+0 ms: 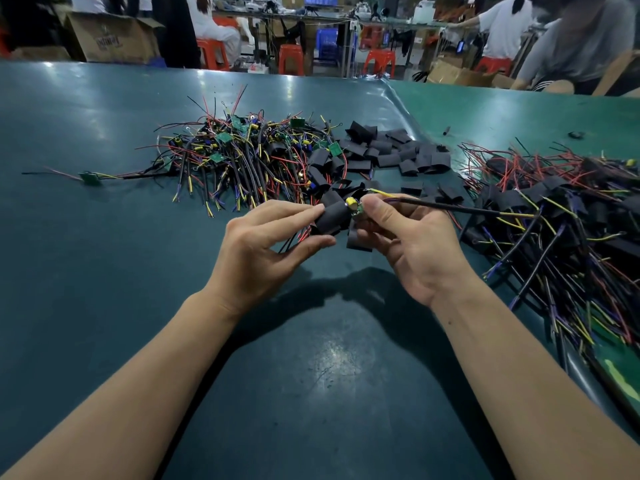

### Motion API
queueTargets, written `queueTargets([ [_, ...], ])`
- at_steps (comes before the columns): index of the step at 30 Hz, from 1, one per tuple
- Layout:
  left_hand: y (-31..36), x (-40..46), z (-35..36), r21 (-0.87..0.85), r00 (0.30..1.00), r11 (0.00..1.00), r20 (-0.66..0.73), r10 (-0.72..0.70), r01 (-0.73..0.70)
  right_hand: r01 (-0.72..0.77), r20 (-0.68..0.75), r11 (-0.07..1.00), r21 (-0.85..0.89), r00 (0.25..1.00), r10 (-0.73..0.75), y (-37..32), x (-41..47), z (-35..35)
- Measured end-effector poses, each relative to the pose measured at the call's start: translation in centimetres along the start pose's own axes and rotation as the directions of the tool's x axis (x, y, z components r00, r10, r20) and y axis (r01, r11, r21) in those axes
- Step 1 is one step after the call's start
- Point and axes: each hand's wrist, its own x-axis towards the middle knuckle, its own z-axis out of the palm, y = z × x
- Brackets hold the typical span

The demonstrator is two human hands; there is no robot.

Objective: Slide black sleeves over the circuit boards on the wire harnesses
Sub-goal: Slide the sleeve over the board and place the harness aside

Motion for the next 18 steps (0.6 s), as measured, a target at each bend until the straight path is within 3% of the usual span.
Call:
queueTargets([
  [6, 0.12, -0.25, 0.49, -0.007, 1.000, 1.000, -0.005, 0.002, -0.002, -0.034, -0.062, 0.999, -0.028, 0.998, 0.032, 0.03, 0.12, -0.03],
  [18, 0.06, -0.33, 0.55, 0.008, 0.998, 0.998, -0.024, 0.061, -0.060, 0.034, 0.011, 0.979, -0.200, 0.999, -0.033, -0.05, -0.48, 0.17],
])
